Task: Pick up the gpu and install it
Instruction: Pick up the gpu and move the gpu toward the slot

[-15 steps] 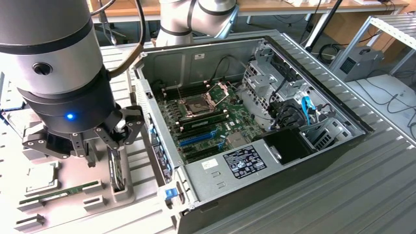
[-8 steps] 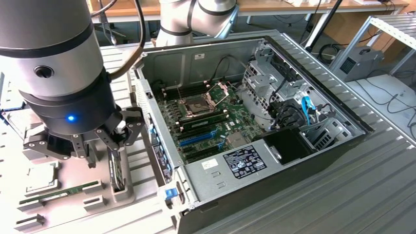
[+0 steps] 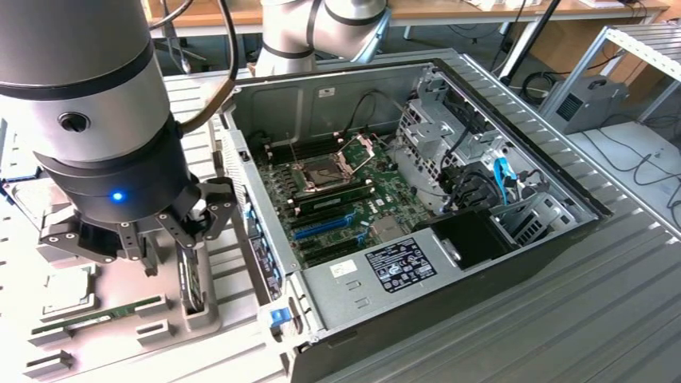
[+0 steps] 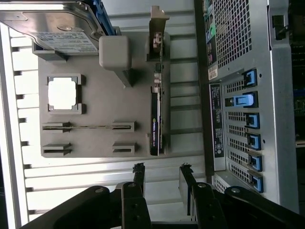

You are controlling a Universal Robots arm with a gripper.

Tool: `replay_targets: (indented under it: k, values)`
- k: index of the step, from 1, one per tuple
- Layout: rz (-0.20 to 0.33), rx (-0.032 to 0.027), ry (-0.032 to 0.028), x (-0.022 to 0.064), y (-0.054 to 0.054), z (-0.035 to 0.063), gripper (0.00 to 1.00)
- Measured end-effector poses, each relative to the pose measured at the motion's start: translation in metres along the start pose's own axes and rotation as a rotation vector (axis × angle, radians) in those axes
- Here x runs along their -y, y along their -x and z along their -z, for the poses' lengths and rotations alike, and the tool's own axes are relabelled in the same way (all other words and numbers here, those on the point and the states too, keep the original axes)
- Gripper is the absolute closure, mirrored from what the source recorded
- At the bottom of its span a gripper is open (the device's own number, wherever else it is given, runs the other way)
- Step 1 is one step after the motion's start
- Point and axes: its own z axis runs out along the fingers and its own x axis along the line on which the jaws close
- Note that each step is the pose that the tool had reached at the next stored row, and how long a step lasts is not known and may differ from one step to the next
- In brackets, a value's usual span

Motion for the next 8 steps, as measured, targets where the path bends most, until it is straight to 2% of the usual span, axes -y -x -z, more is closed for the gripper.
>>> replay_targets:
  k: [8]
  values:
    - [0.0, 0.0, 0.0, 0.0001, -0.0001, -0.003, 0.58]
